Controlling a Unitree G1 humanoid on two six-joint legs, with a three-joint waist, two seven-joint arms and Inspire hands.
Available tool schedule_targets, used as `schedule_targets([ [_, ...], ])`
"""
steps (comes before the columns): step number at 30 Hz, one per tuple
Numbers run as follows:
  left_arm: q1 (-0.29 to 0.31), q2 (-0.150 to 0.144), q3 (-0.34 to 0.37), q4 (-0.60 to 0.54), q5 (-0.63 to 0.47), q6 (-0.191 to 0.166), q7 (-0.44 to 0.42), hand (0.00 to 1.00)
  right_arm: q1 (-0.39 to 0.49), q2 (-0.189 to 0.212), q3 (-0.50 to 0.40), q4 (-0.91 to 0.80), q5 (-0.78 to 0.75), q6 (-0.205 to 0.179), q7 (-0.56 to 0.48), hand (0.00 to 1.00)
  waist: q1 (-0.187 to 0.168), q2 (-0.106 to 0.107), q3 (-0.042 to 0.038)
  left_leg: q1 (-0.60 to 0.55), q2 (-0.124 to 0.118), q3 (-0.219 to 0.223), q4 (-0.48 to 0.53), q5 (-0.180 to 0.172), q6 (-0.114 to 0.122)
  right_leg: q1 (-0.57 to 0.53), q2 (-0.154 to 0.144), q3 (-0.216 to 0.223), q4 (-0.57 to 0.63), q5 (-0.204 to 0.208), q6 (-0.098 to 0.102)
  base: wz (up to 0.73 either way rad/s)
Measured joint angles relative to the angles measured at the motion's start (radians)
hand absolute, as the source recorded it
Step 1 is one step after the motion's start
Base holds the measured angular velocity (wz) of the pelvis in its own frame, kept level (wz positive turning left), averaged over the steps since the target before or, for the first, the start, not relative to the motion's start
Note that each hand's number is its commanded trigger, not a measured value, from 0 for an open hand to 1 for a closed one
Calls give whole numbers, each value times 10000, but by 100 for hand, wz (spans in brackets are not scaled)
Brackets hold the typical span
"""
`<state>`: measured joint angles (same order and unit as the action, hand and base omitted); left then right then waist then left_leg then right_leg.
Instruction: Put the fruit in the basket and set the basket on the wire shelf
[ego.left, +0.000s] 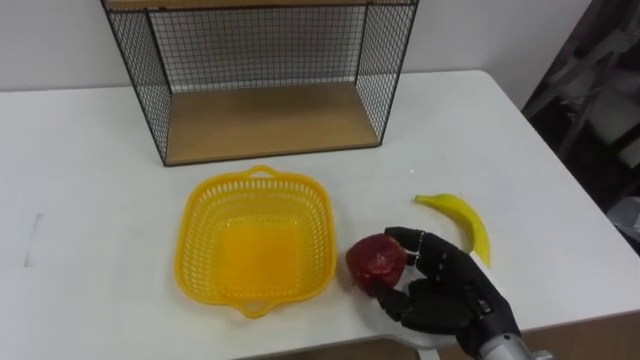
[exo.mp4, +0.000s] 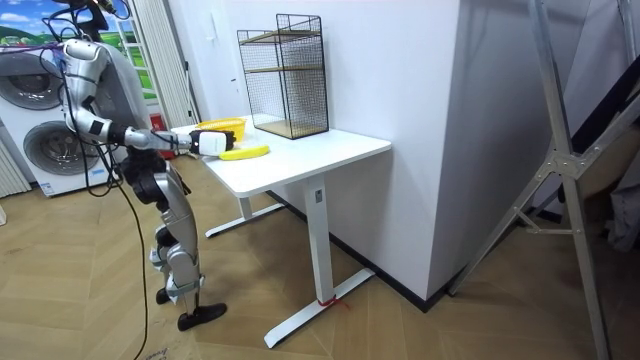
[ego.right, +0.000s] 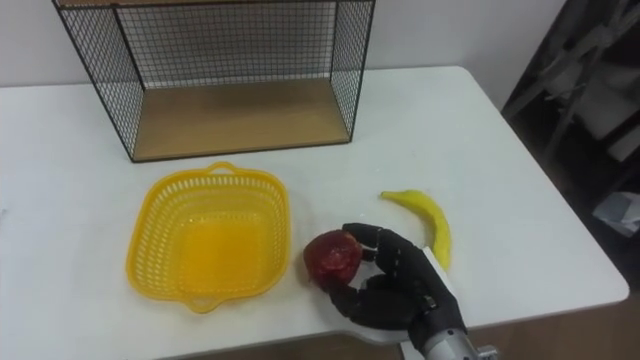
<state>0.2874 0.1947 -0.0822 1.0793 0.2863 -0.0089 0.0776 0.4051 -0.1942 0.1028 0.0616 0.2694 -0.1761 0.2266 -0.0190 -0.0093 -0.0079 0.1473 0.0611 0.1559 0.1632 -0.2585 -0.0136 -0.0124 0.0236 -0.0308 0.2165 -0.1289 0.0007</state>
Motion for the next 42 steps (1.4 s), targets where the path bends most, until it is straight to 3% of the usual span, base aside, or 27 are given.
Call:
schedule_targets([
  [5, -15, -89, -3, 164, -6, -3, 107, 0, -44, -3, -10, -748, 19, 476, -240, 100, -35, 61, 50, -10, 0, 23, -9, 0, 0, -73, 2, 3, 92, -1, -1, 0],
  [11, -55, -168, 2, 422, -3, -3, 284, 0, -257, 9, -311, -2035, 26, 476, -1120, 100, -20, -12, 59, -11, -1, 31, -9, 0, 0, -85, 2, 23, 114, -3, -2, 0],
  [25, -223, -176, 2, 431, 7, -80, 274, 0, -1149, 41, -306, -3902, -24, 473, -1593, 100, 66, -9, 51, 1, 5, 42, -27, 1, 0, -59, 6, 26, 102, -2, -2, 0],
  [33, -380, -150, 3, 432, 13, -75, 4, 0, -1663, -71, 12, -4359, -2455, 473, -1442, 100, 351, 3, 55, -161, 4, 51, 34, 1, 1, -250, -4, 1, 209, 4, -11, 0],
  [37, -539, -128, 1, 426, 17, -53, -183, 0, -2024, -351, 281, -4356, -3823, 474, -1365, 100, 572, -7, 56, -180, 6, 49, 18, 6, 7, -268, -1, -1, 221, 13, -25, 0],
  [42, -550, -11, -31, 406, 14, -49, -304, 0, -2054, -549, 840, -4343, -4373, 588, -971, 100, 709, -122, 58, -171, 4, 24, 31, 10, 10, -245, -5, -9, 223, 13, -24, 0],
])
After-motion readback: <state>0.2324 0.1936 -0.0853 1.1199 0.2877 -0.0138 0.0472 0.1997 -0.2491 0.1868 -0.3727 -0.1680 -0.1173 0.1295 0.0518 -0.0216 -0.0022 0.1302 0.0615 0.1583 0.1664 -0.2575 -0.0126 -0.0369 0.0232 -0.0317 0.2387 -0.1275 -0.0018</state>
